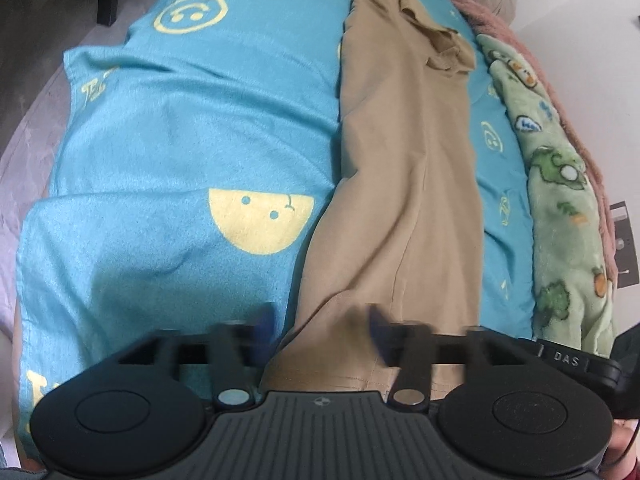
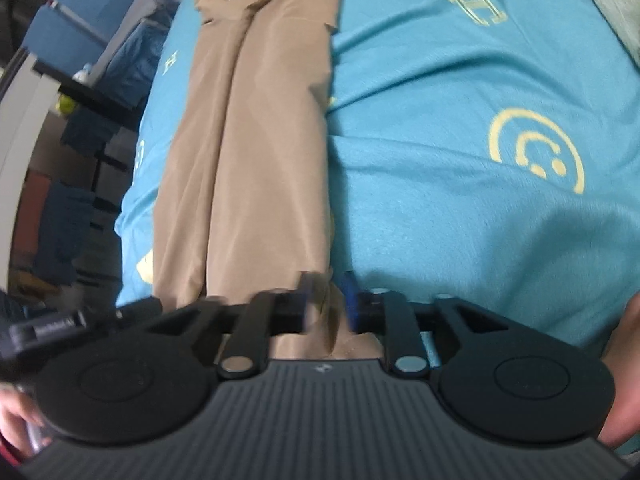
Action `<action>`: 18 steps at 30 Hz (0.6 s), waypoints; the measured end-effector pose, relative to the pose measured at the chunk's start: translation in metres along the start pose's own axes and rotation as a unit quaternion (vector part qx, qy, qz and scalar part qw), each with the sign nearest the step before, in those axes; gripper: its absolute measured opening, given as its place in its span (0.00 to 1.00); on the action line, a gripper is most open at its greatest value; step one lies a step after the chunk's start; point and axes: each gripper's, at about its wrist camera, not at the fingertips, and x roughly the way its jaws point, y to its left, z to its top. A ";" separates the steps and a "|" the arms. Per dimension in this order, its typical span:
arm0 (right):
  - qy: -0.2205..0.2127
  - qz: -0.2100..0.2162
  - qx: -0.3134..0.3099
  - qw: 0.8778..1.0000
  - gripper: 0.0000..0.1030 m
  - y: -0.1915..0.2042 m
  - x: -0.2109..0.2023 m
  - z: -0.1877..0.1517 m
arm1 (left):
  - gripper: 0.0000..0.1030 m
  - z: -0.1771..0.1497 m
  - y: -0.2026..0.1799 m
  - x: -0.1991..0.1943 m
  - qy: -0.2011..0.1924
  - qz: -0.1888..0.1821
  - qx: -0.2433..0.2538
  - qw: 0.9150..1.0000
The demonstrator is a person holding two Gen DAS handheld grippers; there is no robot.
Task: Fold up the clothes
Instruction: 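Close both grippers on the hem end of the shirt strip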
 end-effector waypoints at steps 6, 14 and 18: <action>0.001 0.013 -0.018 1.000 0.77 0.009 0.008 -0.001 | 0.64 0.002 0.004 0.025 0.048 -0.007 0.025 0.999; 0.093 0.023 -0.052 0.994 0.25 0.024 0.031 -0.008 | 0.10 -0.007 -0.006 0.026 0.051 0.034 0.066 0.996; 0.085 0.012 -0.085 0.993 0.10 0.034 0.022 -0.013 | 0.05 -0.013 -0.013 0.015 0.023 0.030 0.081 0.996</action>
